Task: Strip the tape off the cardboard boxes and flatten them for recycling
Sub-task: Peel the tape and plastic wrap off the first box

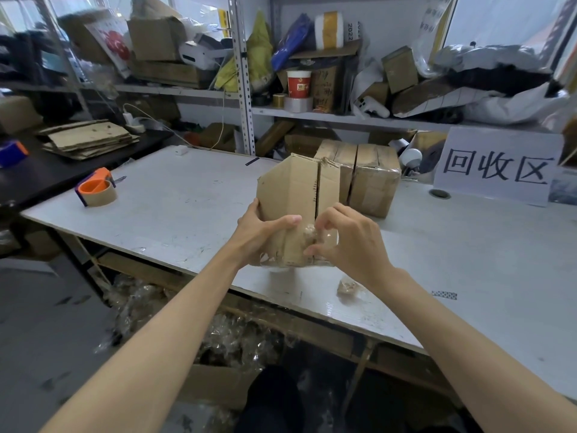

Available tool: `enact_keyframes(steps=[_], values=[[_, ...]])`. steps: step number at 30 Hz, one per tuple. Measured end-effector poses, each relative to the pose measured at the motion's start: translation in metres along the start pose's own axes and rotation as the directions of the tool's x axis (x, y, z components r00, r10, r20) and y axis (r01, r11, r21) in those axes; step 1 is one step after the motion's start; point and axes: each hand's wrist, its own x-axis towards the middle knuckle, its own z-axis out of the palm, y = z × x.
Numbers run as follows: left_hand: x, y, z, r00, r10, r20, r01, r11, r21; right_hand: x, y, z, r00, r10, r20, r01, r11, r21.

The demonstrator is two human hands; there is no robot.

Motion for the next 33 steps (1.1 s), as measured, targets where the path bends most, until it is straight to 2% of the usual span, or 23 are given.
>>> enact_keyframes(steps=[4,8,10,13,15,18,22,26,29,33], values=[[0.004,0.008,0.008,1.000,-0.015,-0.021,0.014,0.999,-0.037,0.004,0.002,-0.008,0.998,0.039,0.050,-0.044,0.992,0.118],[0.010,0.019,0.020,1.000,-0.016,-0.012,0.015,0.995,-0.098,0.014,0.010,-0.027,0.977,0.047,0.210,-0.078,0.987,0.143],[0.013,0.023,0.025,0.999,-0.029,-0.023,0.026,0.993,-0.113,0.016,0.014,-0.032,0.968,0.074,0.240,-0.109,0.985,0.134],[0.014,0.024,0.028,0.998,-0.053,-0.033,0.051,0.997,-0.064,0.012,0.016,-0.030,0.994,0.069,0.079,-0.066,0.997,-0.041],[0.014,0.022,0.030,0.996,-0.085,-0.029,0.083,0.994,-0.072,0.008,0.014,-0.026,0.998,0.059,-0.012,-0.059,0.996,-0.066],[0.015,0.018,0.032,0.992,-0.105,-0.076,0.094,0.987,-0.134,0.001,0.010,-0.021,1.000,0.007,-0.023,-0.009,0.998,-0.066],[0.016,0.014,0.029,0.990,-0.121,-0.067,0.109,0.981,-0.157,-0.004,0.012,-0.019,0.999,0.051,0.019,-0.051,0.998,-0.029],[0.017,0.014,0.029,0.989,-0.131,-0.076,0.116,0.979,-0.167,0.002,0.012,-0.020,0.999,0.041,-0.005,-0.041,0.998,-0.038],[0.015,0.019,0.032,0.984,-0.101,-0.147,0.071,0.978,-0.198,0.006,0.011,-0.018,0.998,-0.008,0.063,0.010,1.000,-0.028],[0.013,0.022,0.034,0.982,-0.033,-0.189,0.011,0.993,-0.117,0.009,0.016,-0.023,0.966,0.054,0.254,-0.092,0.986,0.138]])
